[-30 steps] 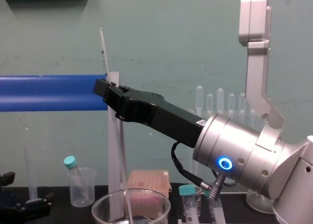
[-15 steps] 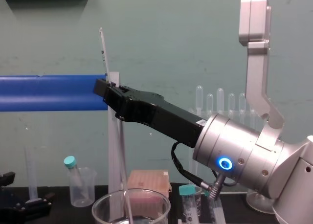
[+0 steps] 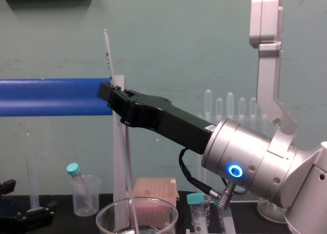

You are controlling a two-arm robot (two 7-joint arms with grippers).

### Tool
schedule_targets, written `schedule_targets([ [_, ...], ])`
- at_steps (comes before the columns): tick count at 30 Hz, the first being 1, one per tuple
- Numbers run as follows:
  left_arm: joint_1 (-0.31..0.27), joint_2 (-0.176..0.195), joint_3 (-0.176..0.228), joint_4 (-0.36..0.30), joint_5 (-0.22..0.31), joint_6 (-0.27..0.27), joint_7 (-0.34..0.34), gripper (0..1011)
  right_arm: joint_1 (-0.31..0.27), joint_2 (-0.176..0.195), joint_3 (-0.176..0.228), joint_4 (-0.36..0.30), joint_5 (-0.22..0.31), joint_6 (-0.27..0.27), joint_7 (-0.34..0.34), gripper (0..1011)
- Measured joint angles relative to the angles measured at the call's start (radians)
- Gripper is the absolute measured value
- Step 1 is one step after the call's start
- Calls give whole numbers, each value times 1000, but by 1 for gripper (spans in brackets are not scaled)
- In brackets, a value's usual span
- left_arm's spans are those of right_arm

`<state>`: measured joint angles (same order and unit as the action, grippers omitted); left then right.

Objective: Hold the thermometer with one hand and immerse one end into the beaker, then reinsert it into the test tube rack.

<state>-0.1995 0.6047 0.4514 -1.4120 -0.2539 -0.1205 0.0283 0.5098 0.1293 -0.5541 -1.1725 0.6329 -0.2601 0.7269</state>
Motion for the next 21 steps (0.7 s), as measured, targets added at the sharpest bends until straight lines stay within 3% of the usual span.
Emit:
schedule_targets([
  [21, 0, 0, 0, 0, 0, 0, 0, 1008, 0, 0, 0, 0, 0, 0, 0, 53],
])
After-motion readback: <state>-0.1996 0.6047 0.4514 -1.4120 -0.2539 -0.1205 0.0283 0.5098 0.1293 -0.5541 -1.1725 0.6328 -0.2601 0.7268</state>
